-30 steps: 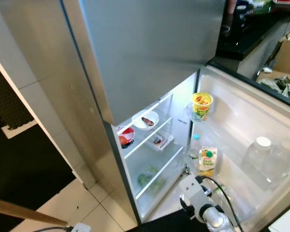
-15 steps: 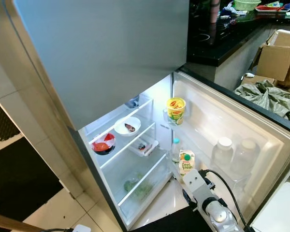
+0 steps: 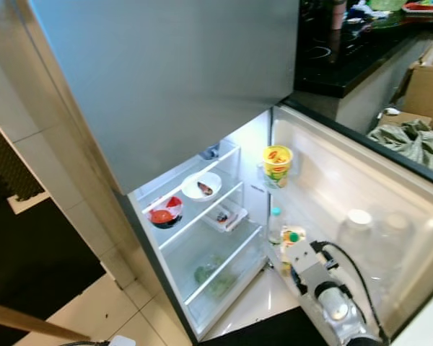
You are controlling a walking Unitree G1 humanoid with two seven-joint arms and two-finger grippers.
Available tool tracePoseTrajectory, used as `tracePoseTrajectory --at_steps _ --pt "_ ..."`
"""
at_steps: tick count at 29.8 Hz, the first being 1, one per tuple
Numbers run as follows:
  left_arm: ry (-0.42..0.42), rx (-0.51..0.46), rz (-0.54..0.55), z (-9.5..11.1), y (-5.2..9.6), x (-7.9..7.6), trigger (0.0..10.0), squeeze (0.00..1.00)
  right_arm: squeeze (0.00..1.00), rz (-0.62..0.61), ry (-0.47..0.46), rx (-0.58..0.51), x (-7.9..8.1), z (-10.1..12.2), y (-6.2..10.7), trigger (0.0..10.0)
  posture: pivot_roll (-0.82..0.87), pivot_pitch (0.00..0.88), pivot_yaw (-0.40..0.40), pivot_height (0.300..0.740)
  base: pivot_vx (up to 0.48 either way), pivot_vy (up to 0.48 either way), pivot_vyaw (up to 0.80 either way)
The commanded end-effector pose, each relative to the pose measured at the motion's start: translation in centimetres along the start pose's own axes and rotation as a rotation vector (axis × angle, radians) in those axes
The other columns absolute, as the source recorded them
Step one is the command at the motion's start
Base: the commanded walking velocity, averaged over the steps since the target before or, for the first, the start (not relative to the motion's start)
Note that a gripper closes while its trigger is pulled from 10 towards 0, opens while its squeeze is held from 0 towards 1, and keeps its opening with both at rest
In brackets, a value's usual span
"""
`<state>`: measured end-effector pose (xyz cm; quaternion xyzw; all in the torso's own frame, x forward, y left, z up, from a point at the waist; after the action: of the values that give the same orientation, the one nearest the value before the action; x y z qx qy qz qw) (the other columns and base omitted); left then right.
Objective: Restocking fridge
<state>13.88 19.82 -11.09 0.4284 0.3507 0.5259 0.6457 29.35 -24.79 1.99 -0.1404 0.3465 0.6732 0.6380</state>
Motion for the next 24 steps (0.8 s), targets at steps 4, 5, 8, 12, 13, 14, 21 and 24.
tracePoseTrajectory --at_steps 4,5,8,12,13,14,21,24 --pt "0.001 0.006 0.008 -0.4 0.1 0.2 10.0 0.0 0.0 -0.089 0.033 0.039 -1.9 -0.5 -0.1 10.0 -0.19 0.027 0.09 0.74 0.0 0.0 0.0" --pt "0.001 0.006 0.008 -0.4 0.1 0.2 10.0 0.0 0.0 -0.089 0.033 0.039 -1.9 -0.5 -0.1 10.0 -0.19 0.027 0.09 0.74 0.0 0.0 0.0" --pt "0.004 0.01 0.007 -0.6 0.1 0.1 10.0 0.0 0.0 -0.155 0.054 0.08 -3.5 -1.4 0.2 10.0 -0.19 0.028 0.087 0.74 0.0 0.0 0.0" --pt "0.006 0.014 0.004 -0.7 0.1 -0.1 10.0 0.0 0.0 -0.198 0.075 0.129 -4.5 -2.4 0.7 10.0 -0.2 0.027 0.085 0.74 0.0 0.0 0.0" --pt "0.005 0.013 0.003 -0.7 0.1 -0.1 10.0 0.0 0.0 -0.188 0.077 0.139 -4.2 -2.7 0.8 10.0 -0.2 0.027 0.084 0.74 0.0 0.0 0.0" --pt "0.005 0.013 0.003 -0.7 0.1 -0.1 10.0 0.0 0.0 -0.188 0.077 0.139 -4.2 -2.7 0.8 10.0 -0.2 0.027 0.084 0.74 0.0 0.0 0.0" --pt "0.004 0.005 -0.003 -0.3 0.0 -0.3 10.0 0.0 0.0 -0.046 0.035 0.284 0.5 -5.4 2.4 10.0 -0.2 0.024 0.084 0.74 0.0 0.0 0.0" --pt "0.004 0.005 -0.003 -0.3 0.0 -0.3 10.0 0.0 0.0 0.005 0.006 0.338 1.9 -6.4 3.2 10.0 -0.2 0.02 0.083 0.74 0.0 0.0 0.0"
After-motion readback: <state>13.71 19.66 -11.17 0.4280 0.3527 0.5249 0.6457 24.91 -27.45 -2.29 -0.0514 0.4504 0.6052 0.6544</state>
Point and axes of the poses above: a point about 5 cm out from each wrist's last joint towards the gripper, its own y axis pointing back from the gripper into the wrist, its own z axis along the axis of the wrist's last joint, x = y × z, the point moved 1 cm from there along -y, pointing out of the wrist towards the gripper, and after that the axes turned 4 degrees about y, right-handed, at the moved point
